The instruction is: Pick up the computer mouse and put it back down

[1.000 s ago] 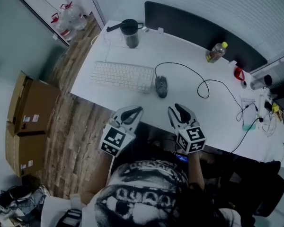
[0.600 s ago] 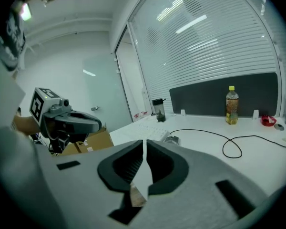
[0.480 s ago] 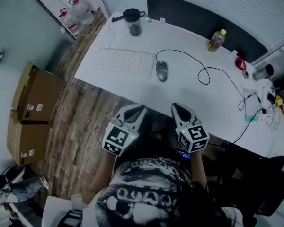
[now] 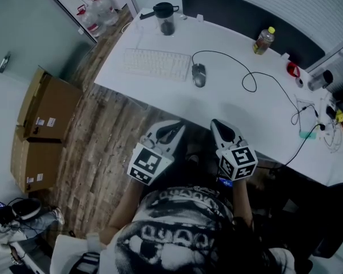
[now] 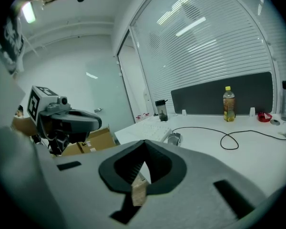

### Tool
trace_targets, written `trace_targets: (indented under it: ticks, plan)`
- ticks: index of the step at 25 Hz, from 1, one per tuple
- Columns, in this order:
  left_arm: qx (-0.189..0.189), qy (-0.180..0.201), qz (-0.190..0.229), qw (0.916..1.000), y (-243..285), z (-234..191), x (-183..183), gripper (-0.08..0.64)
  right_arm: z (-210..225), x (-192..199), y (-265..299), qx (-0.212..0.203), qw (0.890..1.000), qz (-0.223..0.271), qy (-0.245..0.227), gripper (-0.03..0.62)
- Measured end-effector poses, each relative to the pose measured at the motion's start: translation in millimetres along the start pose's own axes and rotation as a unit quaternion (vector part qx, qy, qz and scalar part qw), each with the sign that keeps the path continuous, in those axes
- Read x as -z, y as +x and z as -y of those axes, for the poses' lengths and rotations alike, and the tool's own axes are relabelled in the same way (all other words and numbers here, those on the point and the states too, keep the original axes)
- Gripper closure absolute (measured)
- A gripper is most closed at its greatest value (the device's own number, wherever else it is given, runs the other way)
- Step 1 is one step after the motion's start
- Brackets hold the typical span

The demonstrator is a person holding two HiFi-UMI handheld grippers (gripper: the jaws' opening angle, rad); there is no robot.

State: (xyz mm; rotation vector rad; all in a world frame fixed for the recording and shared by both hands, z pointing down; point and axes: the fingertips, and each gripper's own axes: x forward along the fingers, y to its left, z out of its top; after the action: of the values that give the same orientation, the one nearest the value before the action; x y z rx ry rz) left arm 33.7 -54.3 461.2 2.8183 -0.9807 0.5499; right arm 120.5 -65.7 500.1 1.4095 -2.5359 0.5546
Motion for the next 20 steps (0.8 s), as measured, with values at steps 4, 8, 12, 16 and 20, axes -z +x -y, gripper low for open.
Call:
trace_targets:
  ticks: [4,8,12,16,20]
  plan:
    - [0.004,0.002,-0.002,1.0,-3,8,2,0.554,-3,3,-6,-0.001,1.0,-0.003,-0.001,0.6]
    - [0.01,0.005,-0.001,0.9999,-3,15,2,0.554,-3,5,-10,-0.002,1.0,-0.002,0.0,0.6]
    - [0.014,0.007,-0.003,0.9999,-3,21,3,0.554,-3,7,-14,-0.002,1.0,-0.002,0.002,0.6]
    - [0.019,0.01,-0.007,0.9997,-5,26,5,0.554,-1,10,-17,0.003,1.0,-0.002,0.006,0.6]
    - [0.026,0.012,-0.012,0.9995,-7,29,5,0.554,2,9,-21,0.008,1.0,0.002,0.012,0.6]
